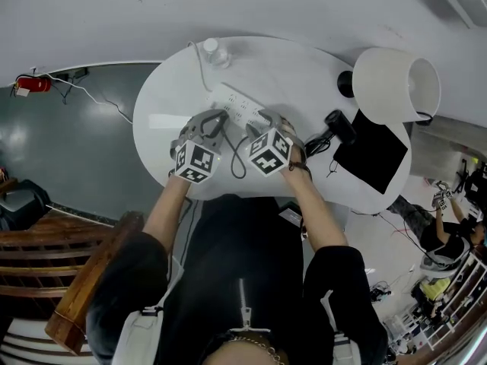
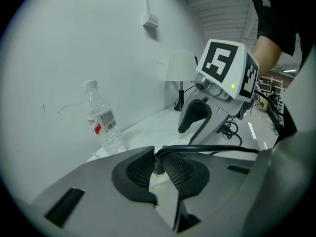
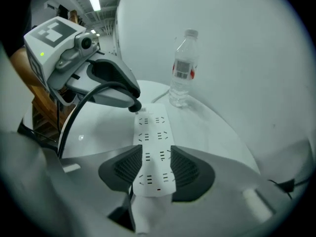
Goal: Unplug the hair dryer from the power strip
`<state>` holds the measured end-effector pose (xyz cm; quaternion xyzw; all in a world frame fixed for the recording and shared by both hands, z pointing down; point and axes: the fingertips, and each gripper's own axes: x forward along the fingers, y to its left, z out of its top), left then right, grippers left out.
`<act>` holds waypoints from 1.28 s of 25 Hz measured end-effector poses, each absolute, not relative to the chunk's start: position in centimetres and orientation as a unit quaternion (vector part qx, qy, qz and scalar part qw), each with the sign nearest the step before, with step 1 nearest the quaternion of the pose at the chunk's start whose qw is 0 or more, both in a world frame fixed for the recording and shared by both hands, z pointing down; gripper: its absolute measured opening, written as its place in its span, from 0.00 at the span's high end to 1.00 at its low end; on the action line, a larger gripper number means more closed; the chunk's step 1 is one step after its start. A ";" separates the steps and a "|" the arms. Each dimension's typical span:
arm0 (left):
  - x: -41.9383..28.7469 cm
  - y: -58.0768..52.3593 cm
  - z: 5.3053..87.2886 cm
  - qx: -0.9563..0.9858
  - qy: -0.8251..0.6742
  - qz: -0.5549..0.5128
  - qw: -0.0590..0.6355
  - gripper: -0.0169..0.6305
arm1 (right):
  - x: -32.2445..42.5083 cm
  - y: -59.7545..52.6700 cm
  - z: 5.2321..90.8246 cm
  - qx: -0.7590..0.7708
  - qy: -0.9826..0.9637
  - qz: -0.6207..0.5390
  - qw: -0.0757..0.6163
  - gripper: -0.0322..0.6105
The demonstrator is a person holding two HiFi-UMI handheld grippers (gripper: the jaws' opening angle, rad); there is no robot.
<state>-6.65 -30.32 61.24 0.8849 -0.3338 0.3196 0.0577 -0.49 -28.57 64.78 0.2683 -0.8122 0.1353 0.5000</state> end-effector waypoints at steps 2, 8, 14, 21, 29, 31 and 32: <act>-6.8 -29.8 61.0 0.882 -0.341 0.320 0.058 0.89 | -0.1 -28.7 63.7 0.292 -0.814 0.128 0.486 0.84; -7.1 -27.9 59.8 0.876 -0.358 0.321 0.053 0.89 | 1.0 -27.6 61.2 0.330 -0.823 0.134 0.443 0.95; -7.0 -26.1 58.4 0.868 -0.378 0.317 0.053 0.89 | 1.6 -26.4 58.1 0.362 -0.839 0.146 0.379 0.95; -6.5 -23.6 56.0 0.863 -0.403 0.299 0.054 0.89 | 2.6 -23.7 55.6 0.381 -0.848 0.145 0.339 0.95; -5.8 -20.3 54.5 0.859 -0.419 0.291 0.049 0.89 | 4.6 -20.3 54.3 0.401 -0.849 0.151 0.309 0.95; -5.7 -19.2 54.1 0.858 -0.422 0.290 0.047 0.89 | 4.9 -19.2 53.9 0.404 -0.850 0.148 0.304 0.95; -5.6 -18.7 53.9 0.858 -0.423 0.289 0.045 0.89 | 5.0 -18.7 53.8 0.405 -0.851 0.148 0.300 0.95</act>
